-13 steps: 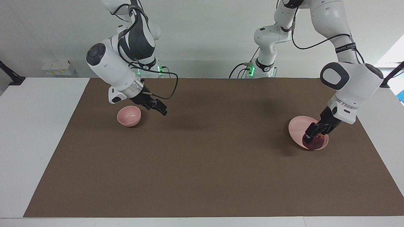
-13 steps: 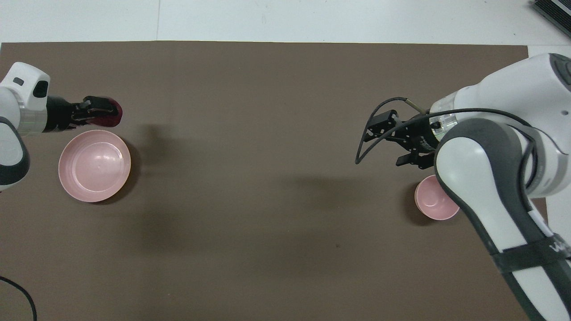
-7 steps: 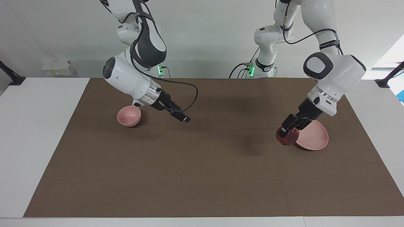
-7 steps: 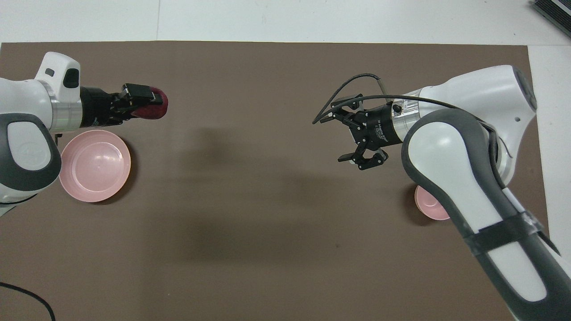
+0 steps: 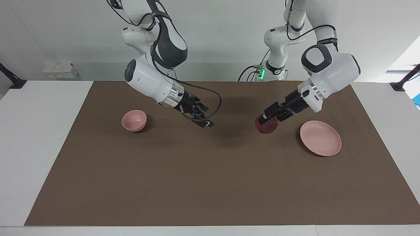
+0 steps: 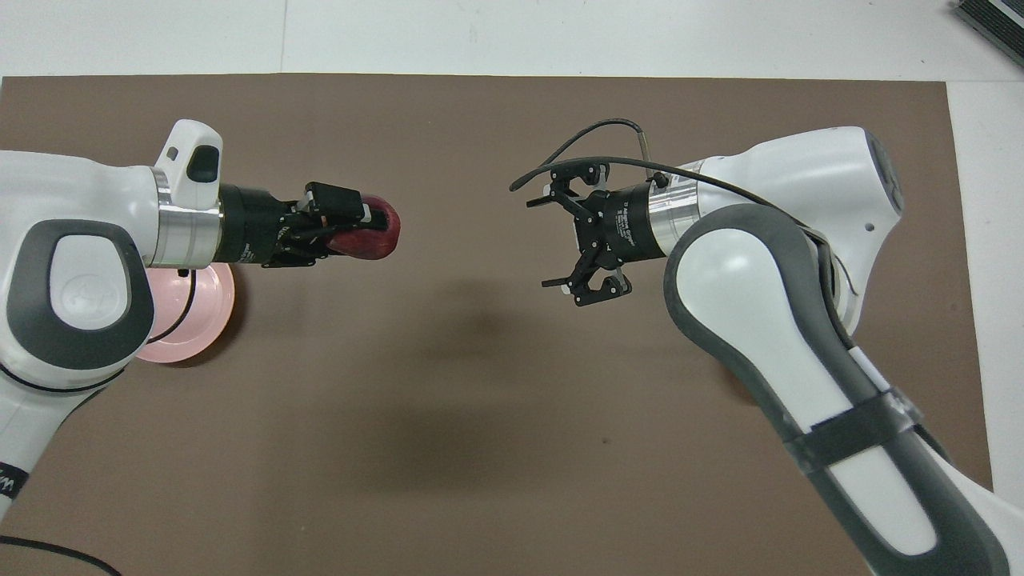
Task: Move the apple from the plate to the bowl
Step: 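Lift the apple with the left gripper while the right gripper reaches toward it, then grasp the apple with the right gripper while the left gripper holds it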
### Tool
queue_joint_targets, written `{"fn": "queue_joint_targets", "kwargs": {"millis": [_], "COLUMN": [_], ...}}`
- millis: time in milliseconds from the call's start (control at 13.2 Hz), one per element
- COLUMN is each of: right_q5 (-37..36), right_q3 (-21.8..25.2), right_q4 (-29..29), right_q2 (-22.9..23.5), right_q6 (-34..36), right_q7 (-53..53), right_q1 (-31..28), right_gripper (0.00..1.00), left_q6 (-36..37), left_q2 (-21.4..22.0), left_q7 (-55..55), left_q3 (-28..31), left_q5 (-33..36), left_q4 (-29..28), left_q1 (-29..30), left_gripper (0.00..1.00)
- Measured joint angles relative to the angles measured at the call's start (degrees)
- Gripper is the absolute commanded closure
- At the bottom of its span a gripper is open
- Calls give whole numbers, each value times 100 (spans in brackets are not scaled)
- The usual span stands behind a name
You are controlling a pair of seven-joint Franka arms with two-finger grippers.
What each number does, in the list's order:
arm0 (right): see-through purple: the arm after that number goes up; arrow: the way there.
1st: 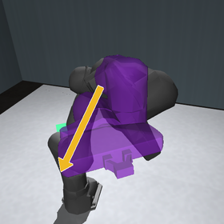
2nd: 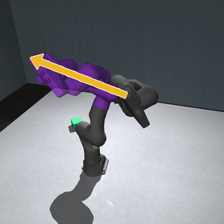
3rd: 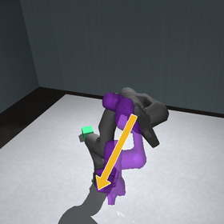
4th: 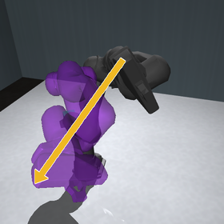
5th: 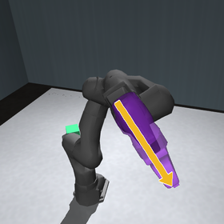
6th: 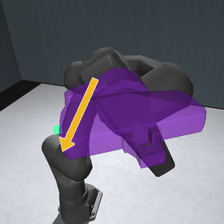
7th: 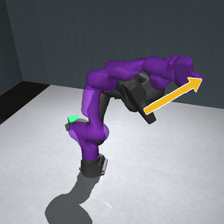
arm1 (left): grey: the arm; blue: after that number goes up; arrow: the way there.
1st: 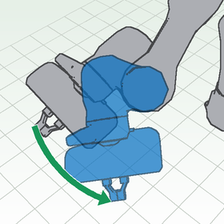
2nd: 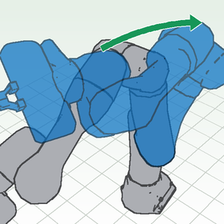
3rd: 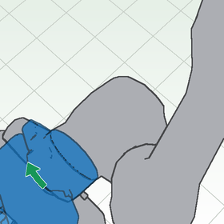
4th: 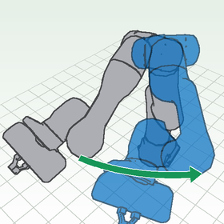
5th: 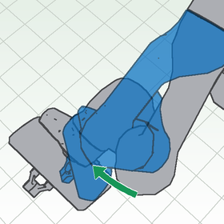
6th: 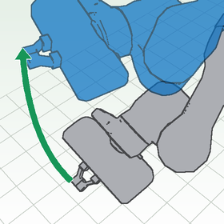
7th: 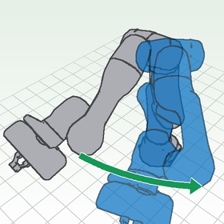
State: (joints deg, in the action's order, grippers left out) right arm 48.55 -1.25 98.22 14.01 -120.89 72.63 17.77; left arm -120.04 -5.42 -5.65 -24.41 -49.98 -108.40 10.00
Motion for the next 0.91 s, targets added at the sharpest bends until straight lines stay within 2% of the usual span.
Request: {"fn": "queue_joint_targets", "kwargs": {"millis": [380,912], "right_q5": [0,1], "right_q3": [-3,-6], "right_q4": [-269,-323], "right_q2": [264,319], "right_q6": [-104,50], "right_q7": [455,459], "right_q1": [299,476], "right_gripper": [0,0], "left_q6": [-47,-800], "left_q2": [103,214], "left_q7": [0,-14], "left_q3": [-222,-231], "left_q5": [-752,-856], "left_q4": [-92,-298], "left_q1": [-336,-860], "left_gripper": [100,100]}}
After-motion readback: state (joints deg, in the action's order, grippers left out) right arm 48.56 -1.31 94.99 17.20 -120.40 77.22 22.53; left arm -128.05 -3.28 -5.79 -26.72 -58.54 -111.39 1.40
